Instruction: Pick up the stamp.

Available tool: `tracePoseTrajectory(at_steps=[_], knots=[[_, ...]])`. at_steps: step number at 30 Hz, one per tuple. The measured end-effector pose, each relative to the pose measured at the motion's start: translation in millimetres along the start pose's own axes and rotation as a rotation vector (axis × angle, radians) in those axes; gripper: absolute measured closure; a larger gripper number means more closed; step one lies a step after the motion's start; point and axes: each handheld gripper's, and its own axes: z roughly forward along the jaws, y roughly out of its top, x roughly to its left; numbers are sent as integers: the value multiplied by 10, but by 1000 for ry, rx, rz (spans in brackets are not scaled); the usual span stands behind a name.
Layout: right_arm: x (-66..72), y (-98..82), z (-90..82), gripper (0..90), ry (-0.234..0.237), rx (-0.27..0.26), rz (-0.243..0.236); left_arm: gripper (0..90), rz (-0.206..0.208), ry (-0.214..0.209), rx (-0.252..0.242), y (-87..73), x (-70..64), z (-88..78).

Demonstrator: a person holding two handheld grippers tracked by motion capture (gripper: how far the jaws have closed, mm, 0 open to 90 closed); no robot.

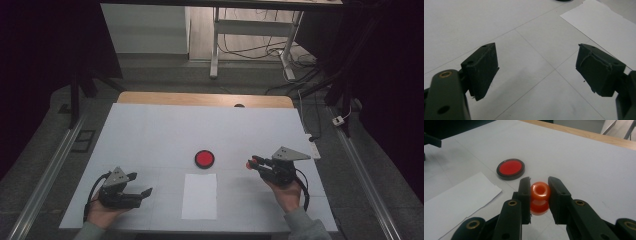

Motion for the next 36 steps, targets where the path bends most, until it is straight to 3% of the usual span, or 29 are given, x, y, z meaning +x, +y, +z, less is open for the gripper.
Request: tracePoseTrajectory(at_steps=[14, 21, 24, 36], knots=[[78, 84, -13, 716, 26, -42, -5, 181, 2, -3, 2, -13, 5, 5], [223, 121, -40, 716, 62, -72, -37, 181, 7, -9, 1, 5, -1, 13], [300, 148, -53, 716, 79, -75, -52, 179, 11, -11, -1, 17, -4, 26], [397, 174, -18, 716, 114, -70, -58, 179, 9, -11, 0, 14, -4, 24]])
